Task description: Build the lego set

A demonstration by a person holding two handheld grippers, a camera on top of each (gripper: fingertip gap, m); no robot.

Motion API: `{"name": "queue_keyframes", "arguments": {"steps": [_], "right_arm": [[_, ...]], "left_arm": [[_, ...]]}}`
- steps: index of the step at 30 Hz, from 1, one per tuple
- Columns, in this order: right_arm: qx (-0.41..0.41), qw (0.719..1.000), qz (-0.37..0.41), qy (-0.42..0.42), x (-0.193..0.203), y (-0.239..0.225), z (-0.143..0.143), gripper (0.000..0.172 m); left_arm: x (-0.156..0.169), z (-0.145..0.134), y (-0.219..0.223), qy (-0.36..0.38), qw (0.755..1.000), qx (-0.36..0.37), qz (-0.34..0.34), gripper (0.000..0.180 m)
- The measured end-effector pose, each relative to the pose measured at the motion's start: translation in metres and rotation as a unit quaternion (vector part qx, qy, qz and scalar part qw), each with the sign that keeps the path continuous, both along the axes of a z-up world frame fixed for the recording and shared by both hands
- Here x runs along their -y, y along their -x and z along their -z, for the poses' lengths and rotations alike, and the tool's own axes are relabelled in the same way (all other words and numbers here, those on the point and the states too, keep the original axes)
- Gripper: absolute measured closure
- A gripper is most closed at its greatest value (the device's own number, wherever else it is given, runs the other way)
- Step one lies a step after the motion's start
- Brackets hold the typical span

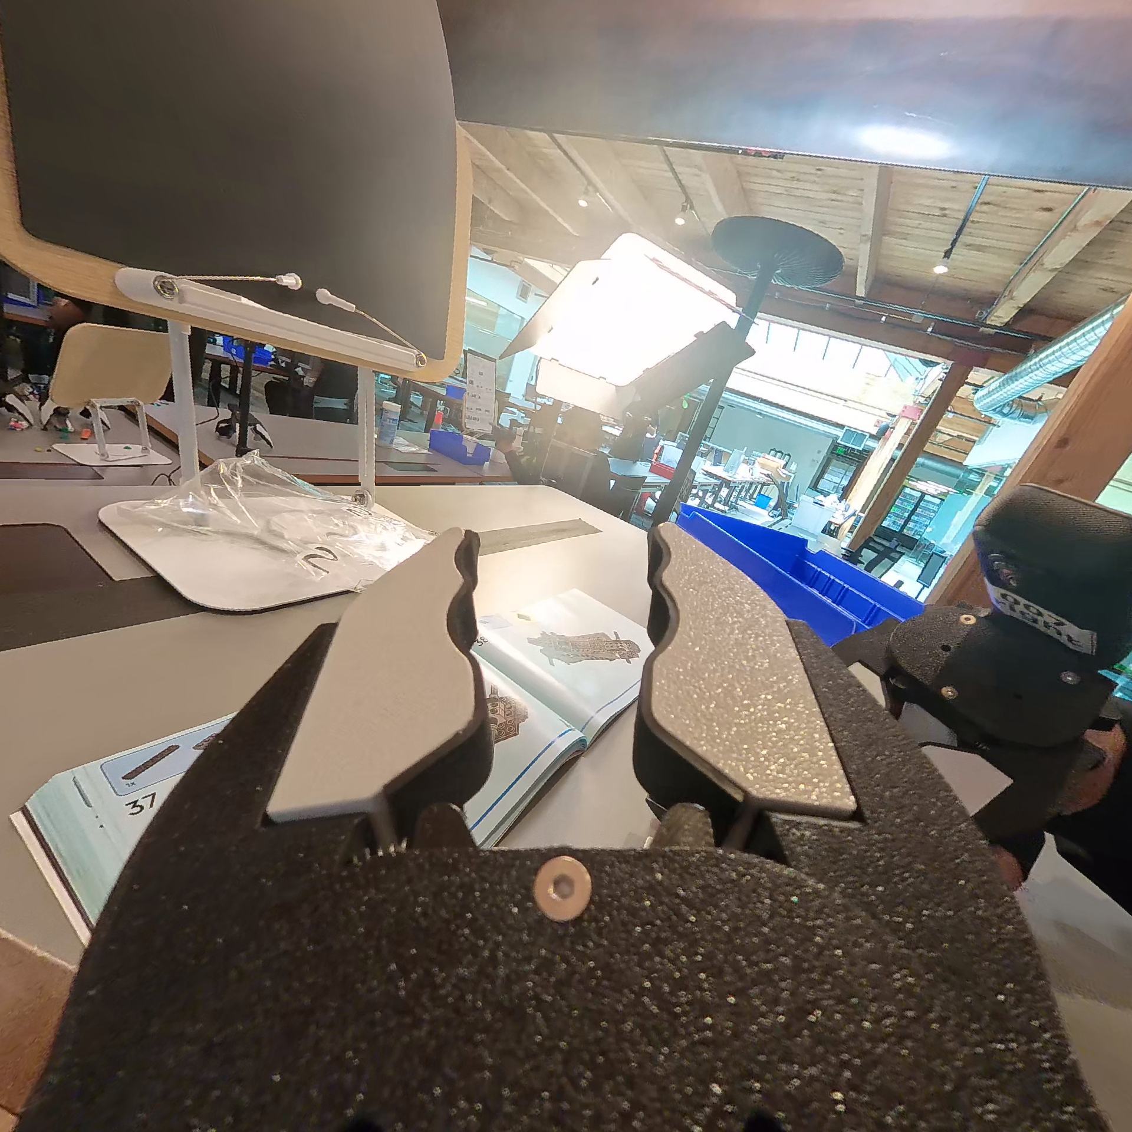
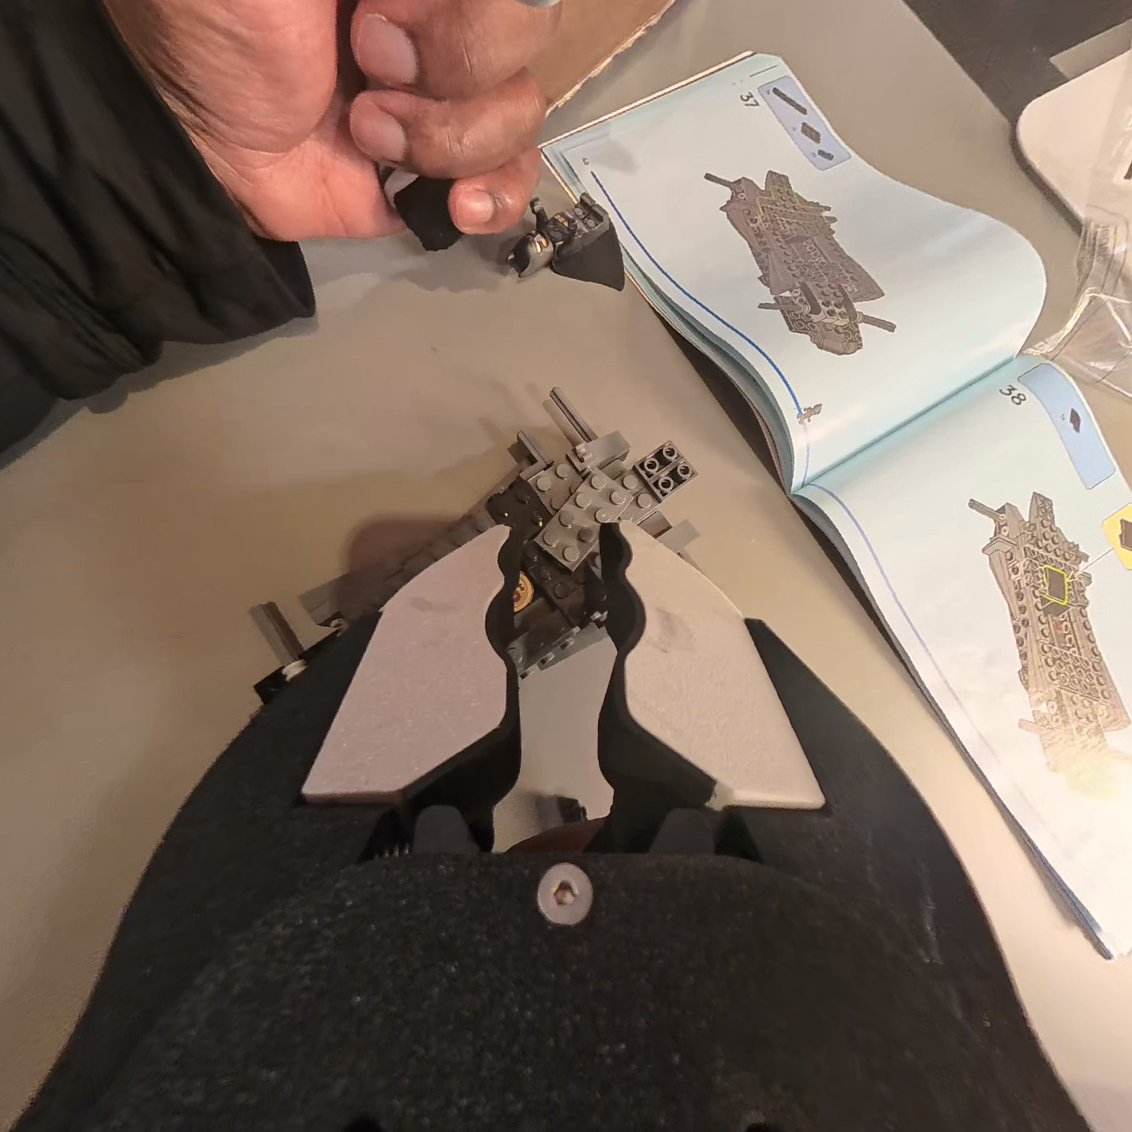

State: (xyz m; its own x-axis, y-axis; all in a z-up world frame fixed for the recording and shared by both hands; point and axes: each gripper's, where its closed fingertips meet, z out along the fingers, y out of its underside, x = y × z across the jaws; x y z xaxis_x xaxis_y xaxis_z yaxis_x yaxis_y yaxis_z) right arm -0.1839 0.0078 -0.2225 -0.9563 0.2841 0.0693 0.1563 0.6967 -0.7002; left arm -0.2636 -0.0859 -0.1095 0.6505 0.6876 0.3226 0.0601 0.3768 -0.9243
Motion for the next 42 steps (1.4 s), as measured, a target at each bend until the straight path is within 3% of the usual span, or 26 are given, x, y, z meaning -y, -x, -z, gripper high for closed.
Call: {"name": "queue_keyframes", "arguments": {"steps": [5,12,19,35,42], "right_arm": [[-0.027,0.999,0.017,-0.007,-0.009,0.009,0.002,0.144],[0.126,0.983,0.129,0.036,-0.038,-0.006,0.008,0.134],[0.183,0.971,0.154,0.011,-0.038,-0.018,0.015,0.133],[0.160,0.980,0.112,-0.048,-0.022,-0.002,0.024,0.142],[0.093,0.992,0.080,-0.023,-0.020,-0.009,0.005,0.135]], "left_arm": [[0.000,0.001,0.000,0.000,1.000,0.002,0.001,0.126],[0.002,0.002,0.001,-0.002,1.000,0.006,-0.001,0.126],[-0.006,0.006,0.002,0.008,1.000,0.012,0.007,0.126],[-0.001,0.006,-0.008,0.008,1.000,0.014,-0.013,0.126],[0.002,0.014,-0.030,0.012,0.999,0.017,-0.042,0.127]]}}
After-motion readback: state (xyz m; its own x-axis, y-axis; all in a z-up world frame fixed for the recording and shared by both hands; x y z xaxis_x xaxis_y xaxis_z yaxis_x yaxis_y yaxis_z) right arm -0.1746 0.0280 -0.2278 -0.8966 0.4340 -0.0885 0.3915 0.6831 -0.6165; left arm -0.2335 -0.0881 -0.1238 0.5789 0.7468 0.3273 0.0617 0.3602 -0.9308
